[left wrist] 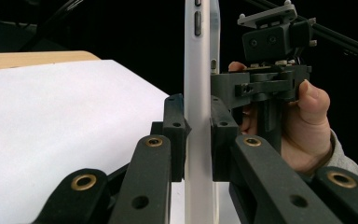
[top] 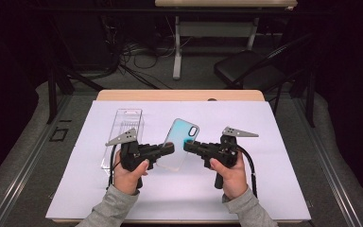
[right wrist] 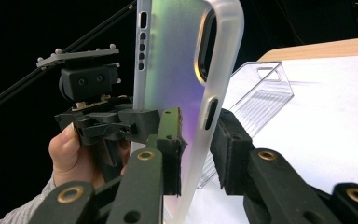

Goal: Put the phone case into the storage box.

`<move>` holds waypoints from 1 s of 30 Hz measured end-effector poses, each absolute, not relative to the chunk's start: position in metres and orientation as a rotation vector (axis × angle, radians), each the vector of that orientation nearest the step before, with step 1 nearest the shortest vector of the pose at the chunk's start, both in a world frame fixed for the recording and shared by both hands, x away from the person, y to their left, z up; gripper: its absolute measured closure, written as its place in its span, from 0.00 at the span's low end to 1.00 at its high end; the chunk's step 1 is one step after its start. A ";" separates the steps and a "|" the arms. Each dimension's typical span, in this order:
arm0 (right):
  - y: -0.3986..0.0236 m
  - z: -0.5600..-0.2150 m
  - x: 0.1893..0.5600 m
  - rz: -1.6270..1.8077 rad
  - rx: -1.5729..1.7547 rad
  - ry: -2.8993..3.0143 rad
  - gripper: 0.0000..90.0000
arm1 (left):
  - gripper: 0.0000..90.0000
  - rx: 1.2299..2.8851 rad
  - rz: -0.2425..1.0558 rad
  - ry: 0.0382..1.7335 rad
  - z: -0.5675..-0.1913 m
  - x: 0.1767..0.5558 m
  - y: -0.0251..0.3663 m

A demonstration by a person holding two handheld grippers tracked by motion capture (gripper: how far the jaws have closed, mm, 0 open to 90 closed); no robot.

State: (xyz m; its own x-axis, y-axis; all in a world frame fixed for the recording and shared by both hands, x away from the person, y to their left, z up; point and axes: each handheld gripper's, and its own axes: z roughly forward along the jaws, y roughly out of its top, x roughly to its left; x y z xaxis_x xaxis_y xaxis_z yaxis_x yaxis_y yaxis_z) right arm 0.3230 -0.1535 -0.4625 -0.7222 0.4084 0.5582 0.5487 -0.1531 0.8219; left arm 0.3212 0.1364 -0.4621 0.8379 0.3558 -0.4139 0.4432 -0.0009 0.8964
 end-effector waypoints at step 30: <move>-0.158 -0.468 0.327 -2.000 -1.102 -1.876 0.90 | 0.90 1.604 -0.091 0.645 -0.463 0.321 0.135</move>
State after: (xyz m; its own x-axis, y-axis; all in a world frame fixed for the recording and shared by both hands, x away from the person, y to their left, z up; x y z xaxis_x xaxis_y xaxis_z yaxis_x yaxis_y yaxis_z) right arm 0.3273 -0.1578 -0.4681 -0.7070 0.3436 0.6182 0.5950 -0.1835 0.7825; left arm 0.3211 0.1355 -0.4628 0.8358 0.3484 -0.4243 0.4523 0.0012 0.8919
